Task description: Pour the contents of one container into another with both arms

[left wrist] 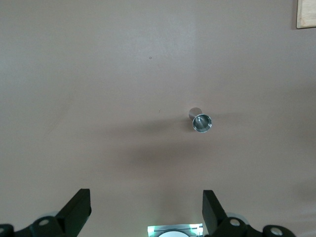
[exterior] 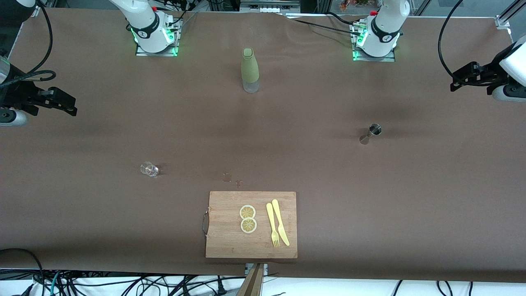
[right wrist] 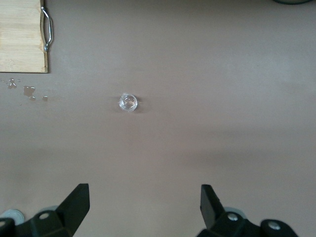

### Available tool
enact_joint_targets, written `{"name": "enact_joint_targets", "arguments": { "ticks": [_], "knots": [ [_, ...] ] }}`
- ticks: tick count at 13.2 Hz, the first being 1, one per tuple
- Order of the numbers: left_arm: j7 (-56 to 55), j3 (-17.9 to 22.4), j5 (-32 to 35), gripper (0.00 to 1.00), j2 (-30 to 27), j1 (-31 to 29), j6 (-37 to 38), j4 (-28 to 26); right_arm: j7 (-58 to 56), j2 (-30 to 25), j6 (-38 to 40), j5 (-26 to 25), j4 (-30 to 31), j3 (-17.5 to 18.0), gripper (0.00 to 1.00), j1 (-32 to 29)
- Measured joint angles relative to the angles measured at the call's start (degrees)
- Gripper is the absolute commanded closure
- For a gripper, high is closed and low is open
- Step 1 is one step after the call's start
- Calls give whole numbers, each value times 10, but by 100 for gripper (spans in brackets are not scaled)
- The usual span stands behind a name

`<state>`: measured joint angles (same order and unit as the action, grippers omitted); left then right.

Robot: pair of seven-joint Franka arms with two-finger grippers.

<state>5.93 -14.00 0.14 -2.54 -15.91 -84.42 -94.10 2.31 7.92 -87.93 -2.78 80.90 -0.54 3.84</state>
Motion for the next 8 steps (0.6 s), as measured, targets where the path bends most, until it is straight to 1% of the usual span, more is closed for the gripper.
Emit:
{"name": "enact_joint_targets", "arguments": {
  "ticks": [8],
  "knots": [
    [0,-1,0,0,1,0,4,-1,-1,0,0,0,0,0,0,0]
  ]
}}
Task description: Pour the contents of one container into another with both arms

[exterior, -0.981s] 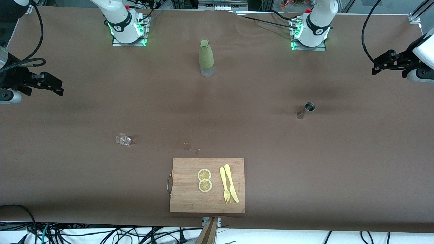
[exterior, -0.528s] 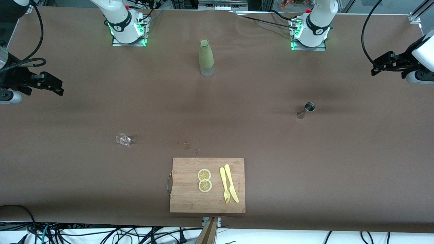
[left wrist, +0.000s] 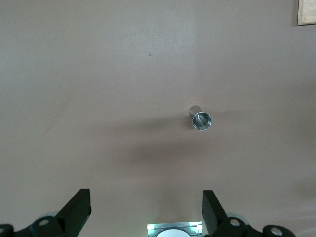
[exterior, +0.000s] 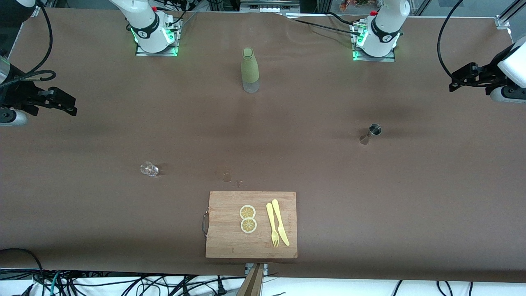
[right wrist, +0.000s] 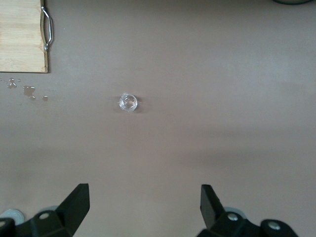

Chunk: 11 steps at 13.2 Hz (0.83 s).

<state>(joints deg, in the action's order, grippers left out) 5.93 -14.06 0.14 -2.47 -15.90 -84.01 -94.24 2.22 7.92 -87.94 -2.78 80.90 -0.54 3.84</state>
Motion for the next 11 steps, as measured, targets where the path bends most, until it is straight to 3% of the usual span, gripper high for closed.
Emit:
{"name": "enact_joint_targets", "arguments": {
  "ticks": [5,11],
  "knots": [
    [0,0,0,0,0,0,-1,-11,0,10,-1,0,1,0,0,0],
    [-1,0,0,0,0,0,-32,-43,0,95,-38,0,4,0,0,1]
  ]
}}
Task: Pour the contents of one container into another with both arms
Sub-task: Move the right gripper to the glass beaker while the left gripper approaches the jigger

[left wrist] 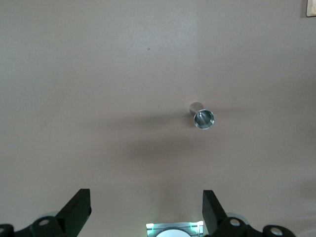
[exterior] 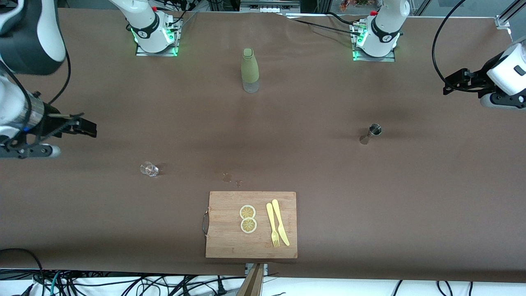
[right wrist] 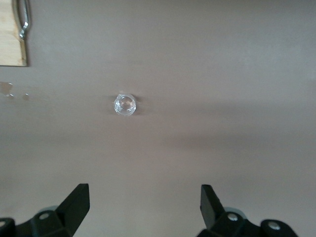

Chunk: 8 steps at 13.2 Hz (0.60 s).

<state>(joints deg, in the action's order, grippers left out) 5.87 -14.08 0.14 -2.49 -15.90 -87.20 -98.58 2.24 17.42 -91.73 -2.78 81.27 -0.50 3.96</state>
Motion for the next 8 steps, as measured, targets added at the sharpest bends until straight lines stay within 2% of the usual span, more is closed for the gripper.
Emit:
{"name": "enact_joint_targets", "arguments": {
  "ticks": [4,8],
  "knots": [
    [0,1,0,0,1,-5,-54,-43,-11,19,0,0,0,-1,0,-8],
    [42,3,-13,0,9,-30,-97,-78,-161,46,-10,-1,1,-3,0,-36]
  ]
}}
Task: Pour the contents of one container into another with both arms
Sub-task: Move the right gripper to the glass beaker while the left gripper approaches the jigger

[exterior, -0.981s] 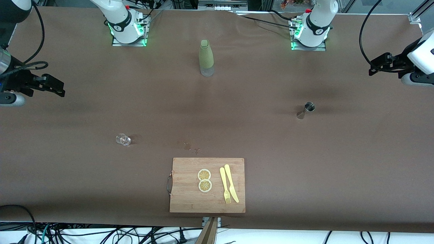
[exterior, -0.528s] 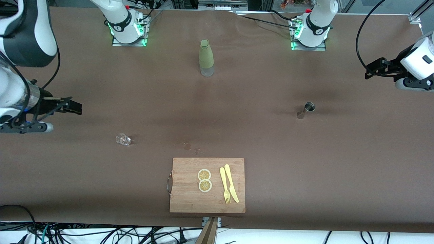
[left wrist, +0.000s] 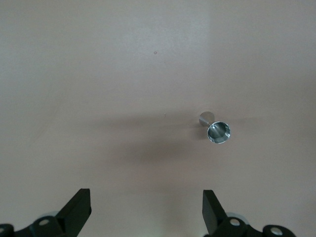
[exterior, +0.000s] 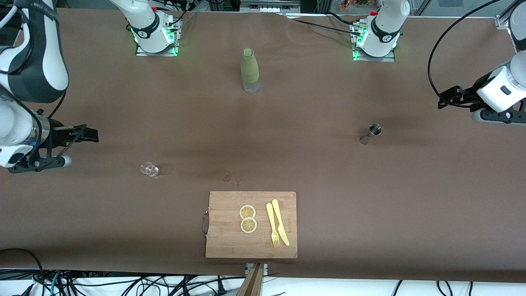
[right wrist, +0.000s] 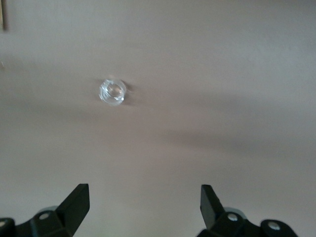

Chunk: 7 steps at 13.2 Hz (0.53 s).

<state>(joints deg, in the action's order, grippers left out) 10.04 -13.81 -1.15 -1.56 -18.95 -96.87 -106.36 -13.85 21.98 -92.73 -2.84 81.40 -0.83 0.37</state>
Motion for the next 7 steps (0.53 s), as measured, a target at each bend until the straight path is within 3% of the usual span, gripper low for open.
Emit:
{"name": "enact_joint_targets", "arguments": {
  "ticks": [3,7],
  "knots": [
    [78,1,-27,0,18,-28,-17,-4,-159,33,-60,19,4,0,0,-30],
    [215,2,-69,0,59,-63,-31,-5,-329,82,-128,145,13,-1,0,-60]
  ]
}}
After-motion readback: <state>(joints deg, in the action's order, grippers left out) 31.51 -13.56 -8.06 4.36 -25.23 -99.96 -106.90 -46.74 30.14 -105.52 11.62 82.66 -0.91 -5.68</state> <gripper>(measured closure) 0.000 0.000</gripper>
